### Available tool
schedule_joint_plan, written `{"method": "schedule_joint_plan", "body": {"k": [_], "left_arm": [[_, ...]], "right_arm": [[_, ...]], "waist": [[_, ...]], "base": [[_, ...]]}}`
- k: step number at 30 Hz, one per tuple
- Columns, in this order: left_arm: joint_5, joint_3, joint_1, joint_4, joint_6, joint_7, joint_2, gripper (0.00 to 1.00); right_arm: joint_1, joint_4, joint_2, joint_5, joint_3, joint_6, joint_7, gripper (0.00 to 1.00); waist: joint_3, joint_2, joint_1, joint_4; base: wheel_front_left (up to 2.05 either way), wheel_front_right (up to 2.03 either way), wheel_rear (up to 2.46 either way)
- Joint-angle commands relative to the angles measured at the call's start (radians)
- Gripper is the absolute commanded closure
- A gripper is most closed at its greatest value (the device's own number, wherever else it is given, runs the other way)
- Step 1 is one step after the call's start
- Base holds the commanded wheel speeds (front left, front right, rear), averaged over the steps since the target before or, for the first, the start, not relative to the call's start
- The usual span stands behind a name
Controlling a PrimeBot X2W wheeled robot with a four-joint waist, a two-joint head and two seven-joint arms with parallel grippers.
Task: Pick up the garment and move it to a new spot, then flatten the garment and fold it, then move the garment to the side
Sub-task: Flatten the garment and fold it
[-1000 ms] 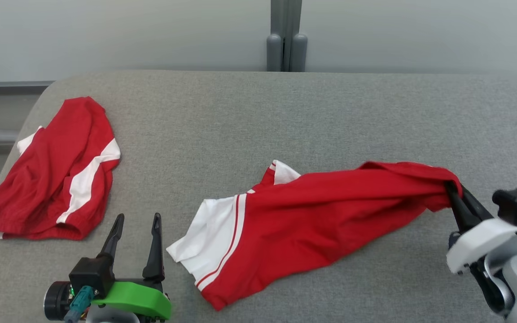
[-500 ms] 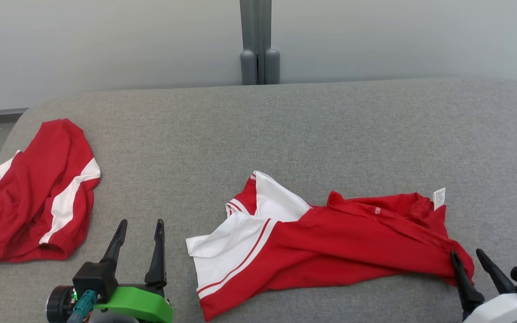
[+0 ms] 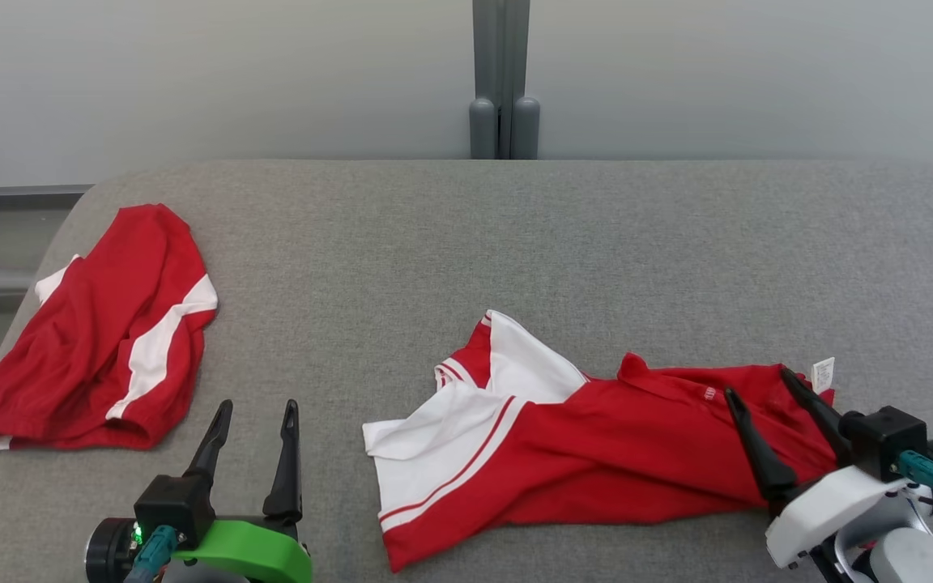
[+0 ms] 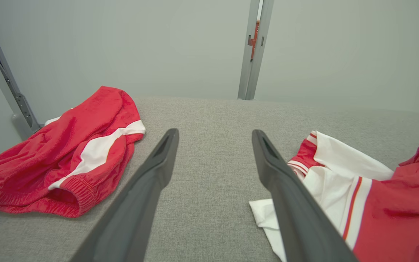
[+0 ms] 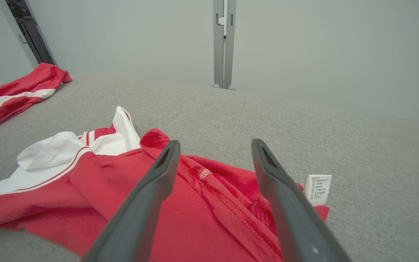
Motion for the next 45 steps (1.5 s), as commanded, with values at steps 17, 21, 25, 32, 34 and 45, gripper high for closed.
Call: {"method": "schedule_joint_plan", "body": {"k": [17,21,25,32,34,45], "left_arm": [[-0.013,-0.029,-0.027,0.001,0.002,0.0,0.003,0.0],[-0.021,-0.032,-0.035,0.005,0.005,0.0,0.003,0.0],[-0.025,-0.036,-0.035,0.006,0.01,0.0,0.003,0.0],[-0.028,-0.029,-0.018,0.002,0.017,0.0,0.003,0.0],[-0.028,-0.026,-0.014,0.002,0.016,0.0,0.003,0.0],[-0.037,-0.028,-0.001,-0.001,0.019,0.0,0.003,0.0]], "right_arm": [[-0.298,0.28,0.014,0.028,0.239,-0.002,0.139,0.0],[-0.327,0.329,0.015,0.069,0.285,-0.002,0.159,0.0],[-0.357,0.374,0.017,0.098,0.315,-0.002,0.166,1.0],[-0.386,0.389,0.006,0.131,0.271,-0.002,0.03,1.0],[-0.374,0.374,-0.005,0.139,0.244,-0.002,-0.001,1.0],[-0.066,0.114,-0.048,0.146,-0.062,-0.001,-0.042,1.0]], "waist": [[0.047,0.0,0.0,0.103],[0.057,0.0,0.0,0.117],[0.062,0.0,0.0,0.122],[0.054,0.0,0.0,0.093],[0.051,0.0,0.0,0.076],[0.045,0.0,0.0,-0.014]], "base": [[0.0,0.0,0.0],[0.0,0.0,0.0],[0.0,0.0,0.0],[0.0,0.0,0.0],[0.0,0.0,0.0],[0.0,0.0,0.0]]}}
